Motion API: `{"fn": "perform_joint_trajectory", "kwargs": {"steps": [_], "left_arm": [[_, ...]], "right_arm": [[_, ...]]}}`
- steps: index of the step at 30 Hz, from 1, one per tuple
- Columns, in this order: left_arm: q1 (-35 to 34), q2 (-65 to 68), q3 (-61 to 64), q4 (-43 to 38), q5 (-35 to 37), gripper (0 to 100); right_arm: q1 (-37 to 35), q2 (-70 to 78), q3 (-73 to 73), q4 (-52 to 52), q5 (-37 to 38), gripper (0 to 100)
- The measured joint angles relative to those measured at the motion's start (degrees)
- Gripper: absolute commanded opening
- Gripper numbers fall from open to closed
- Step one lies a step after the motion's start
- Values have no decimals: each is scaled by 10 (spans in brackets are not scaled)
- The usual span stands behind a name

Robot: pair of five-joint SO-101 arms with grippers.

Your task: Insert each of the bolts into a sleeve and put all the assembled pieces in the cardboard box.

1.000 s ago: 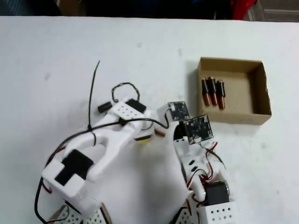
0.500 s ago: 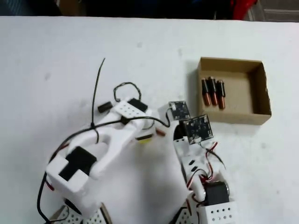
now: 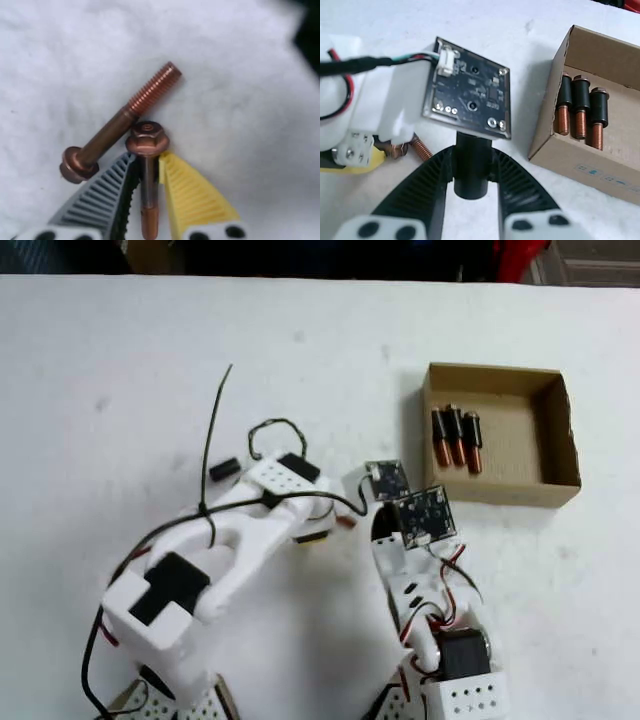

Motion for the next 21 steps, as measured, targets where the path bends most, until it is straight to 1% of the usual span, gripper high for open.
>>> {"fn": "perform_joint_trajectory", "kwargs": {"steps": [8, 13, 16, 19, 21], "left_arm": [[1, 0, 0, 0, 7, 21], [-2, -44, 0, -1, 94, 22], [-18, -84, 0, -3, 141, 22], [-45, -113, 12, -3, 158, 22], [-63, -133, 29, -3, 161, 22]], "right_arm": [[0, 0, 0, 0, 0, 16], [0, 0, 0, 0, 0, 17], [0, 0, 0, 0, 0, 18], [-1, 0, 0, 0, 0, 18], [-19, 0, 0, 0, 0, 17]]}}
